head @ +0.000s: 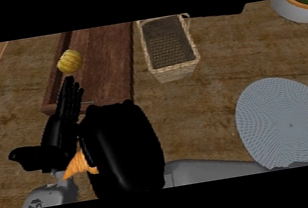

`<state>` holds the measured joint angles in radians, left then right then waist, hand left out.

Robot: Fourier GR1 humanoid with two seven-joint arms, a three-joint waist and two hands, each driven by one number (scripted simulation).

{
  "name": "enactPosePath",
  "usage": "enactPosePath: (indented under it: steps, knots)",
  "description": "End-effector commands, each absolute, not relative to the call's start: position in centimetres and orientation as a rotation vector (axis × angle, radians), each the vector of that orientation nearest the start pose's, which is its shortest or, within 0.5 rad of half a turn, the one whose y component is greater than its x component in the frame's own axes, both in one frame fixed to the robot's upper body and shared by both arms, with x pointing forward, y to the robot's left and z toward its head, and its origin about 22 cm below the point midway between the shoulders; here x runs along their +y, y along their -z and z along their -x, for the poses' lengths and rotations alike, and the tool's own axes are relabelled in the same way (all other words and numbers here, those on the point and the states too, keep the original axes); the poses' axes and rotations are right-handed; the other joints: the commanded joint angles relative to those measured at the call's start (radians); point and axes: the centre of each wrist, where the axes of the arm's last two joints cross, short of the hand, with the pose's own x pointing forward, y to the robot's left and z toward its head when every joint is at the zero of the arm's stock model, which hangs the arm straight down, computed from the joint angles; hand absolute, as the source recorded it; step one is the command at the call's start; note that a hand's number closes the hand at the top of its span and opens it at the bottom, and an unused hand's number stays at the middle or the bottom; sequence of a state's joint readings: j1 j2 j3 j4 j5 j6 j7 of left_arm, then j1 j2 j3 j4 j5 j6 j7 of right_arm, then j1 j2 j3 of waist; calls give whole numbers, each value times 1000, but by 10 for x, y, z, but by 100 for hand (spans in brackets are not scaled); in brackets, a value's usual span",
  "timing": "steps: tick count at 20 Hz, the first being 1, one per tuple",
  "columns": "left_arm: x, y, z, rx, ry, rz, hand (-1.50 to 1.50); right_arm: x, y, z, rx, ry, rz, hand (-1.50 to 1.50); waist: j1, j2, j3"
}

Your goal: Pick the croissant from the placemat and place it in the basket

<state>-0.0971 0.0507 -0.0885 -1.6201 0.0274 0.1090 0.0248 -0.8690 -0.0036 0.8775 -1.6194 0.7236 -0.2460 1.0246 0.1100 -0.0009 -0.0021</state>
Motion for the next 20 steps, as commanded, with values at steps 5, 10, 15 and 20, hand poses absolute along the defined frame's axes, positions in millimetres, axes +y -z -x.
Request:
enactPosePath:
  steps: [5,10,15,20]
  knots:
    - [219,-29,-253,-1666,-8,-45,0,52,-234,-193,-1753,-795,497,150,-50,-14,-1]
    - [217,-25,-254,-1657,-30,-66,0,65,-254,-218,-1696,-741,610,150,-72,-9,-1]
    - [221,-28,-252,-1655,-40,-66,0,77,-265,-236,-1661,-777,812,150,-92,-9,0]
    - [228,-28,-248,-1682,-41,-87,0,72,-276,-255,-1650,-778,821,150,-103,-4,1]
